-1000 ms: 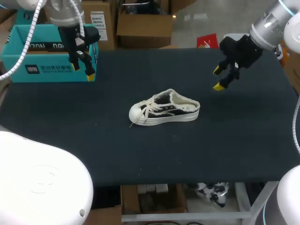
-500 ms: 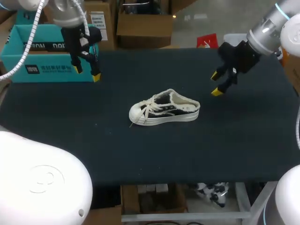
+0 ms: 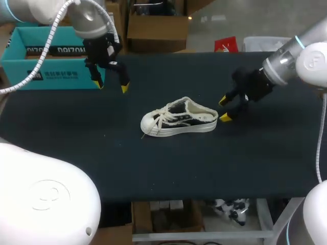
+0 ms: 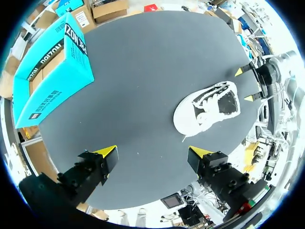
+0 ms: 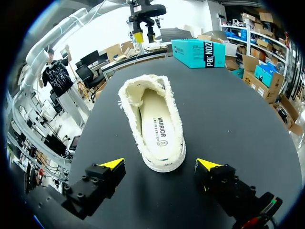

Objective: Open the shoe tongue, take the insole out of the shoe, put the insole back into the shoe, and pack the shoe into the shoebox

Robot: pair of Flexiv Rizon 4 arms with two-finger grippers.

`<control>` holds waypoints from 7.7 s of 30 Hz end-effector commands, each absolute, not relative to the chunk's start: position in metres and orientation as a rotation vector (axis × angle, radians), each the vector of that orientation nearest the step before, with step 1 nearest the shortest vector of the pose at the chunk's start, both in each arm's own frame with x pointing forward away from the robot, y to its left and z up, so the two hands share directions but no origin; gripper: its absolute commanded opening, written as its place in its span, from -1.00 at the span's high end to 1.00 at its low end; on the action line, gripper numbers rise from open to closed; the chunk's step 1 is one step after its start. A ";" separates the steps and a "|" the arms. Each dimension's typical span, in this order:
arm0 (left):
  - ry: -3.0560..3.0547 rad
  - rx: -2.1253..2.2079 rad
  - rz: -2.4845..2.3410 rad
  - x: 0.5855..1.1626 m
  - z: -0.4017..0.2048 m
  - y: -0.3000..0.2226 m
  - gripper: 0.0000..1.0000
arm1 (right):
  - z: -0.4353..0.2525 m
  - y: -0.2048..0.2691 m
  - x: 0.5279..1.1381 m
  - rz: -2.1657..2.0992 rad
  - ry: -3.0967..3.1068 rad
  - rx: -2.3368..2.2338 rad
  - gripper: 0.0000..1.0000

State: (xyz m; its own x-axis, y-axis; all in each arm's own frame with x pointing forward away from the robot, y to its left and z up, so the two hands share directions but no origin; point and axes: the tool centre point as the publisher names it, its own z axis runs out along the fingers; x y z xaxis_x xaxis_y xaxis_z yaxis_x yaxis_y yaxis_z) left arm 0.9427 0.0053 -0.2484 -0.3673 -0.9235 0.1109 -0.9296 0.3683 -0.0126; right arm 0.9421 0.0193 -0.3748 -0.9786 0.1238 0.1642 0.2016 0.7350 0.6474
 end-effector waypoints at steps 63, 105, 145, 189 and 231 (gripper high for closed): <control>-2.285 2.026 0.019 0.927 -0.272 -0.114 -1.00 | -0.437 0.074 0.949 -1.425 -2.735 -0.113 1.00; -2.294 2.190 -0.292 0.918 -0.305 -0.224 0.00 | -0.439 0.077 0.952 -1.445 -2.728 -0.111 1.00; -2.062 2.131 0.180 0.918 -0.313 -0.105 1.00 | -0.439 0.077 0.952 -1.445 -2.728 -0.111 1.00; -2.885 0.771 0.163 0.916 -0.222 -0.159 1.00 | -0.439 0.077 0.952 -1.445 -2.728 -0.111 1.00; -2.912 0.088 0.210 0.937 -0.334 -0.202 1.00 | -0.439 0.077 0.952 -1.445 -2.728 -0.111 1.00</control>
State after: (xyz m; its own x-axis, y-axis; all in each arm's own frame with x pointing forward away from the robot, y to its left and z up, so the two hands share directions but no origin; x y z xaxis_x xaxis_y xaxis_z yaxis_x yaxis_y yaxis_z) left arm 0.9279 -0.1959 -0.3233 -0.9791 -0.0484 0.1976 -0.0770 0.9872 -0.1399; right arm 0.9500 0.0795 -0.4318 -0.9960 0.0400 0.0798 0.0885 0.5639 0.8211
